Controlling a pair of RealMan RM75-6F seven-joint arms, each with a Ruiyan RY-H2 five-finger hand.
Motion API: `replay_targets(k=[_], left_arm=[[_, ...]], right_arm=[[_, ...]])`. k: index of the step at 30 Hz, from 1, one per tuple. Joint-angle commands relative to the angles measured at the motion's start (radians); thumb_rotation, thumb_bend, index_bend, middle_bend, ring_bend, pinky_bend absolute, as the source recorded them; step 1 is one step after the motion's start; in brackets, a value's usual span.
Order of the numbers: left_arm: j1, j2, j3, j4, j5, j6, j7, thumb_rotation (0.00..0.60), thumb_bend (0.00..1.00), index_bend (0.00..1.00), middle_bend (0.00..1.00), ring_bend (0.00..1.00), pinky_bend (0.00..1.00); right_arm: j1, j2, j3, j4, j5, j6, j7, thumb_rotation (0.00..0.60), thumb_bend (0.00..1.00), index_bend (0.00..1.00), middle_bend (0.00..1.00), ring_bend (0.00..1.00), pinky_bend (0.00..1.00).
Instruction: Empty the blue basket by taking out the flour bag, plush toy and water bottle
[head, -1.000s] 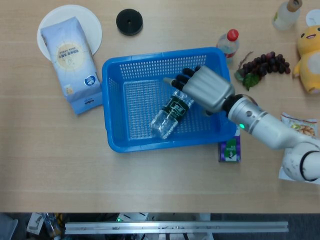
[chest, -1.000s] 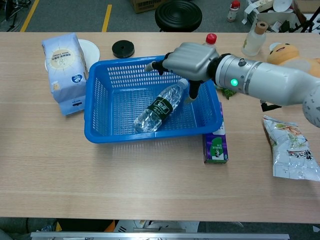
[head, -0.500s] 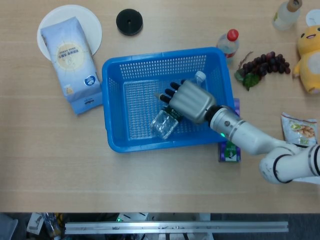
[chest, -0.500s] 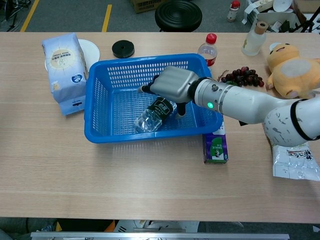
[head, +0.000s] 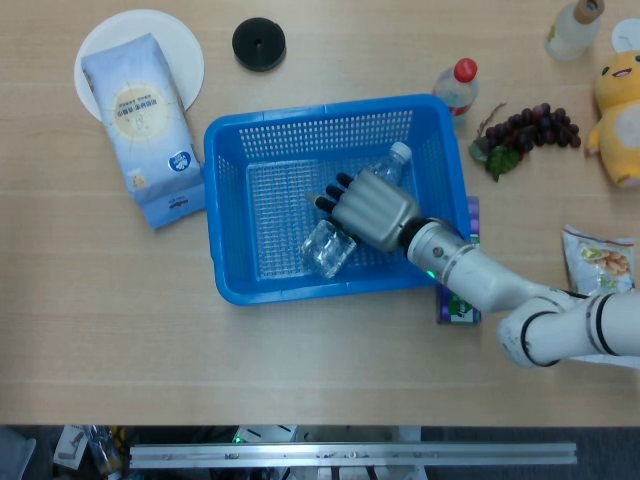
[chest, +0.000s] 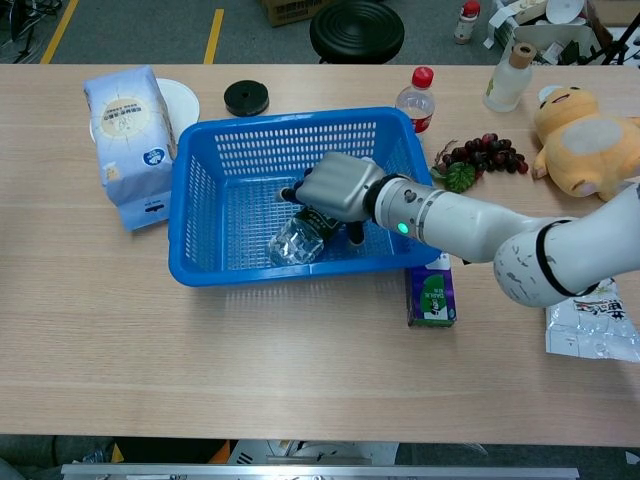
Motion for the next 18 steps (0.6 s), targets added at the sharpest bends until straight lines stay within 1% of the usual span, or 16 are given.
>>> replay_targets(k=[1, 7, 11, 14, 18], left_arm=[[0.002, 0.0, 0.001, 0.002, 0.001, 0.001, -0.003, 0.6, 0.2, 0.0, 0.04, 0.0, 0.26], [0.003, -0.002, 0.002, 0.005, 0.006, 0.001, -0.008, 0.6, 0.2, 0.0, 0.04, 0.0, 0.26], [0.004, 0.001, 0.003, 0.003, 0.009, 0.002, -0.012, 0.6, 0.2, 0.0, 0.04, 0.0, 0.26], [0.005, 0.002, 0.002, 0.003, 0.009, 0.002, -0.017, 0.6, 0.2, 0.0, 0.04, 0.0, 0.26], [0.005, 0.004, 0.002, 0.004, 0.007, 0.0, -0.02, 0.6, 0.2, 0.0, 0.04, 0.0, 0.26]], right_arm=[[-0.002, -0.007, -0.002, 0.007, -0.009, 0.004, 0.01, 0.6, 0.01, 0.17, 0.31, 0.27, 0.46], [-0.006, -0.019, 0.001, 0.031, -0.042, 0.011, 0.036, 0.6, 0.12, 0.36, 0.42, 0.39, 0.55], [-0.008, -0.03, 0.004, 0.047, -0.063, 0.016, 0.049, 0.6, 0.19, 0.47, 0.47, 0.45, 0.59], [-0.015, -0.034, 0.009, 0.056, -0.089, 0.028, 0.073, 0.6, 0.24, 0.53, 0.51, 0.5, 0.64], [-0.022, -0.025, 0.025, 0.054, -0.131, 0.041, 0.121, 0.6, 0.26, 0.56, 0.53, 0.53, 0.67]])
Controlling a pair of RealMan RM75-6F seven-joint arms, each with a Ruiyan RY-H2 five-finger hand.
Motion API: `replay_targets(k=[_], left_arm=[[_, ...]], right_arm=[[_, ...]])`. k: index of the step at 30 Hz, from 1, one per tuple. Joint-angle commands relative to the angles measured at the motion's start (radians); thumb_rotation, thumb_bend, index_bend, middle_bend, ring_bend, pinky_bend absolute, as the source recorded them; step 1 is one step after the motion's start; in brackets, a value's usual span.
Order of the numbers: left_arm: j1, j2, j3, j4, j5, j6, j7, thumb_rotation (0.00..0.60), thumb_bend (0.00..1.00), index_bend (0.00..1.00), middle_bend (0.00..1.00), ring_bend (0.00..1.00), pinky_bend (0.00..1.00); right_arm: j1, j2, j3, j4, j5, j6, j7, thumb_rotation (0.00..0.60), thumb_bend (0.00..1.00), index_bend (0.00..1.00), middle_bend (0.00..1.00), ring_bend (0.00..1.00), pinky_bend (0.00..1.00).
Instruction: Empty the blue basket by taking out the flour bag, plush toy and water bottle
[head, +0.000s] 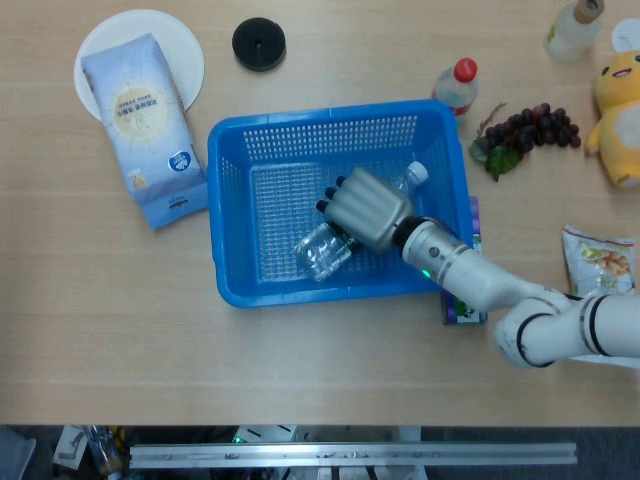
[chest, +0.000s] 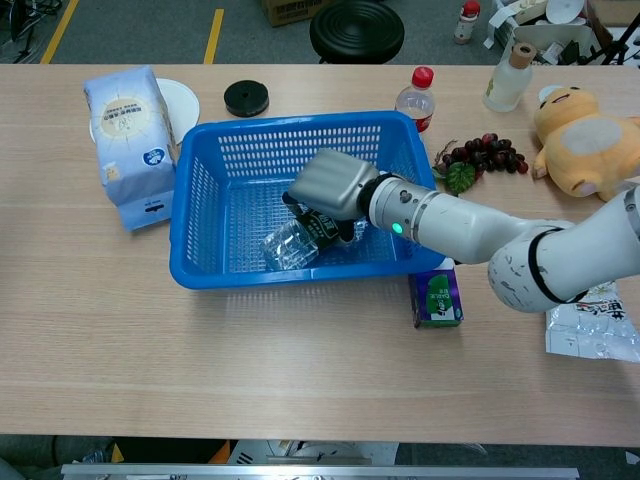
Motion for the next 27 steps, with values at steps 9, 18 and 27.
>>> replay_targets(k=[9, 18, 27], left_arm=[[-0.003, 0.002, -0.003, -0.003, -0.003, -0.002, 0.002, 0.6, 0.2, 0.0, 0.04, 0.0, 0.26], [-0.008, 0.007, -0.008, -0.01, -0.001, -0.005, 0.01, 0.6, 0.2, 0.0, 0.04, 0.0, 0.26], [-0.02, 0.007, -0.013, -0.019, 0.005, -0.013, 0.025, 0.6, 0.2, 0.0, 0.04, 0.0, 0.26]], right_arm=[[-0.023, 0.06, 0.05, -0.055, -0.074, 0.045, 0.103, 0.6, 0.26, 0.57, 0.55, 0.55, 0.7], [-0.061, 0.238, 0.112, -0.272, -0.099, 0.121, 0.163, 0.6, 0.26, 0.57, 0.55, 0.55, 0.7], [-0.148, 0.496, 0.114, -0.497, -0.094, 0.181, 0.21, 0.6, 0.26, 0.57, 0.55, 0.55, 0.7]])
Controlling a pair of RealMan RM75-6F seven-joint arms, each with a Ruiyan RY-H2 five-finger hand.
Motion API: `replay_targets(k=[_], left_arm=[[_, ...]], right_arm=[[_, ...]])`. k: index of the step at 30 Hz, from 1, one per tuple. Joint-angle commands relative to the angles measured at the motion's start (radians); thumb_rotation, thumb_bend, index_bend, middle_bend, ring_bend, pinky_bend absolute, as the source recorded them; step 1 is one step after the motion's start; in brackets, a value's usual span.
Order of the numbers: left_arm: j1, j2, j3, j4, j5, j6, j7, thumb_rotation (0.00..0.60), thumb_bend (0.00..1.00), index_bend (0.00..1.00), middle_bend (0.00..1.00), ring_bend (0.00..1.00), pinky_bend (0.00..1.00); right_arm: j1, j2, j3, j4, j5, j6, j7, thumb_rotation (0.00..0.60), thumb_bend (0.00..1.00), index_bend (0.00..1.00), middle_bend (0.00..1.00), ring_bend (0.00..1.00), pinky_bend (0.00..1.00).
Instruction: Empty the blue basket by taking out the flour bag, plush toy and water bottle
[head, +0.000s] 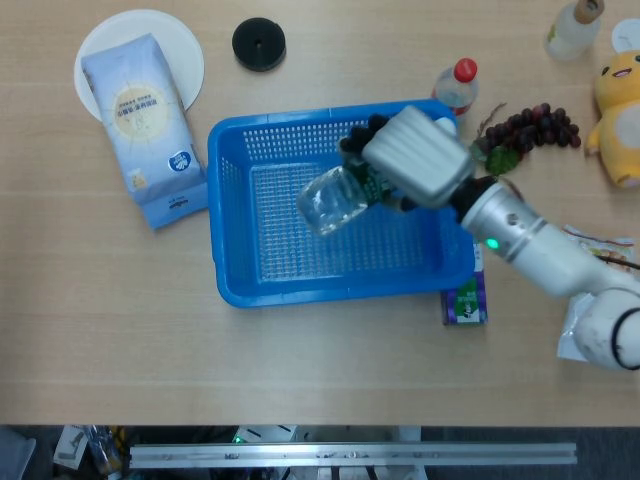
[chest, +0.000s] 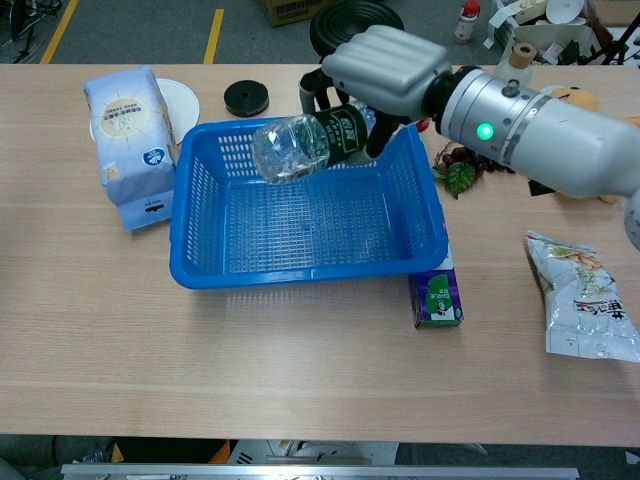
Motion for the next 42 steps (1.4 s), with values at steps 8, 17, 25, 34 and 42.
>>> replay_targets(k=[8, 17, 25, 34, 42], left_arm=[[-0.011, -0.006, 0.0, -0.005, 0.006, -0.011, 0.021, 0.6, 0.2, 0.0, 0.04, 0.0, 0.26], [-0.023, -0.011, 0.001, -0.025, 0.011, -0.021, 0.052, 0.6, 0.2, 0.0, 0.04, 0.0, 0.26], [-0.034, -0.019, 0.001, -0.037, -0.001, -0.04, 0.075, 0.6, 0.2, 0.0, 0.04, 0.0, 0.26], [-0.033, -0.016, 0.001, -0.04, -0.004, -0.035, 0.077, 0.6, 0.2, 0.0, 0.04, 0.0, 0.26], [-0.025, -0.012, 0.008, -0.045, 0.008, -0.025, 0.074, 0.6, 0.2, 0.0, 0.04, 0.0, 0.26]], right_arm=[[-0.141, 0.288, -0.074, -0.124, -0.044, 0.049, 0.066, 0.6, 0.26, 0.57, 0.55, 0.55, 0.7], [-0.224, 0.36, -0.16, -0.026, -0.099, 0.007, 0.148, 0.6, 0.26, 0.57, 0.55, 0.55, 0.7], [-0.259, 0.279, -0.203, 0.11, -0.144, -0.043, 0.187, 0.6, 0.25, 0.57, 0.55, 0.55, 0.7], [-0.278, 0.141, -0.23, 0.24, -0.158, -0.085, 0.121, 0.6, 0.25, 0.57, 0.55, 0.55, 0.7], [-0.287, 0.041, -0.223, 0.309, -0.135, -0.104, 0.072, 0.6, 0.23, 0.57, 0.53, 0.51, 0.7]])
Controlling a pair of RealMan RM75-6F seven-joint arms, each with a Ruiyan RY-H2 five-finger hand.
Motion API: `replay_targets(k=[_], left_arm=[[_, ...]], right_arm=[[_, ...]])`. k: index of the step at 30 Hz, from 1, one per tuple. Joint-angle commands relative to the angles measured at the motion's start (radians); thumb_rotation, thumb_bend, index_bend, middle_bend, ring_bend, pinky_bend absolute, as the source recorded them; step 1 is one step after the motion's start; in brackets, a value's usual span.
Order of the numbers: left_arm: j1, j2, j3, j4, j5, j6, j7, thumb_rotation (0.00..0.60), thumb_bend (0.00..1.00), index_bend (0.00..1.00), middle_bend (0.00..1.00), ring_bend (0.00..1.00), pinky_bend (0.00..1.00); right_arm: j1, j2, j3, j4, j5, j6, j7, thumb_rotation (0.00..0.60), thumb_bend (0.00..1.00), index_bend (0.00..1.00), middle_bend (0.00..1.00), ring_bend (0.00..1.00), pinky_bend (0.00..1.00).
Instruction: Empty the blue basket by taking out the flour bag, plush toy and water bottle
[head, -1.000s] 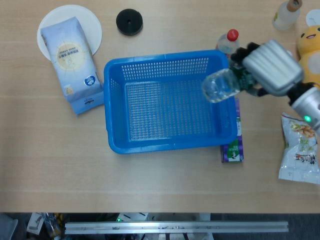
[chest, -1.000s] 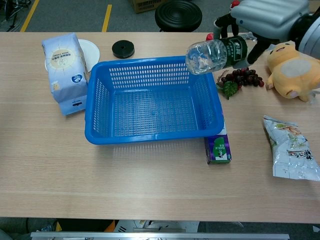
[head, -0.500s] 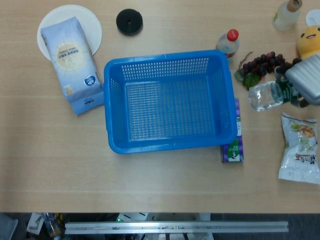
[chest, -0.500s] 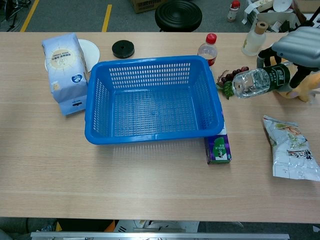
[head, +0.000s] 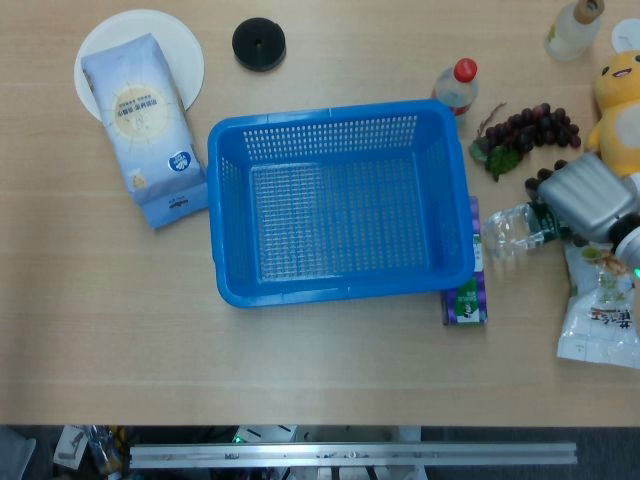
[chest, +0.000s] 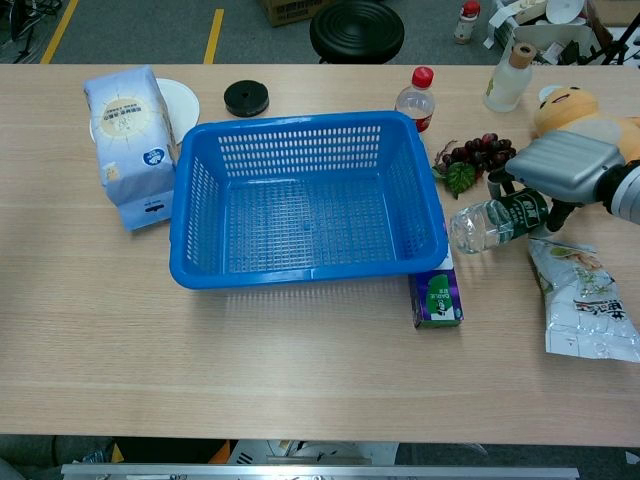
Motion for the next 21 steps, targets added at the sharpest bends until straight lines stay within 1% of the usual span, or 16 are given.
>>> replay_targets(k=[1, 3, 5, 7, 8, 10, 12, 15, 18, 21], left_arm=[[0.003, 0.002, 0.001, 0.0, 0.0, 0.004, -0.004, 0.6, 0.2, 0.0, 0.04, 0.0, 0.26], [0.004, 0.004, 0.003, 0.001, -0.002, 0.002, -0.006, 0.6, 0.2, 0.0, 0.04, 0.0, 0.26], [0.004, 0.007, 0.004, 0.002, -0.004, 0.0, -0.007, 0.6, 0.2, 0.0, 0.04, 0.0, 0.26], [0.004, 0.008, 0.003, 0.001, -0.005, 0.0, -0.008, 0.6, 0.2, 0.0, 0.04, 0.0, 0.26], [0.004, 0.008, 0.003, 0.001, -0.005, 0.001, -0.008, 0.6, 0.2, 0.0, 0.04, 0.0, 0.26], [0.004, 0.008, 0.003, 0.0, -0.005, 0.0, -0.006, 0.6, 0.2, 0.0, 0.04, 0.0, 0.26], [0.001, 0.008, 0.003, -0.002, -0.007, -0.005, -0.003, 0.6, 0.2, 0.0, 0.04, 0.0, 0.26], [-0.002, 0.008, 0.0, -0.005, -0.01, -0.007, -0.001, 0.6, 0.2, 0.0, 0.04, 0.0, 0.26], [-0.004, 0.006, -0.002, -0.006, -0.011, -0.006, 0.001, 0.6, 0.2, 0.0, 0.04, 0.0, 0.26], [-0.006, 0.002, -0.003, -0.004, -0.012, -0.006, 0.007, 0.6, 0.2, 0.0, 0.04, 0.0, 0.26]], right_arm=[[-0.008, -0.032, -0.002, 0.029, 0.009, -0.011, -0.016, 0.6, 0.23, 0.56, 0.52, 0.5, 0.7], [-0.011, -0.04, -0.007, 0.035, 0.016, -0.022, -0.024, 0.6, 0.22, 0.47, 0.48, 0.46, 0.67], [-0.012, -0.035, -0.009, 0.023, 0.038, -0.037, -0.045, 0.6, 0.17, 0.27, 0.39, 0.39, 0.61], [-0.01, -0.024, -0.008, 0.002, 0.058, -0.045, -0.068, 0.6, 0.14, 0.11, 0.3, 0.32, 0.55], [-0.009, -0.018, -0.006, -0.008, 0.067, -0.046, -0.075, 0.6, 0.13, 0.04, 0.24, 0.28, 0.52], [-0.007, -0.002, -0.001, -0.033, 0.081, -0.048, -0.087, 0.6, 0.12, 0.0, 0.17, 0.22, 0.47], [-0.008, 0.014, 0.006, -0.058, 0.082, -0.035, -0.086, 0.6, 0.11, 0.0, 0.12, 0.17, 0.42], [-0.016, 0.045, 0.022, -0.101, 0.067, -0.002, -0.051, 0.6, 0.11, 0.0, 0.09, 0.14, 0.39], [-0.032, 0.085, 0.042, -0.152, 0.038, 0.045, 0.012, 0.6, 0.11, 0.0, 0.1, 0.14, 0.39], [-0.068, 0.136, 0.069, -0.209, -0.006, 0.14, 0.103, 0.6, 0.12, 0.0, 0.17, 0.16, 0.4]])
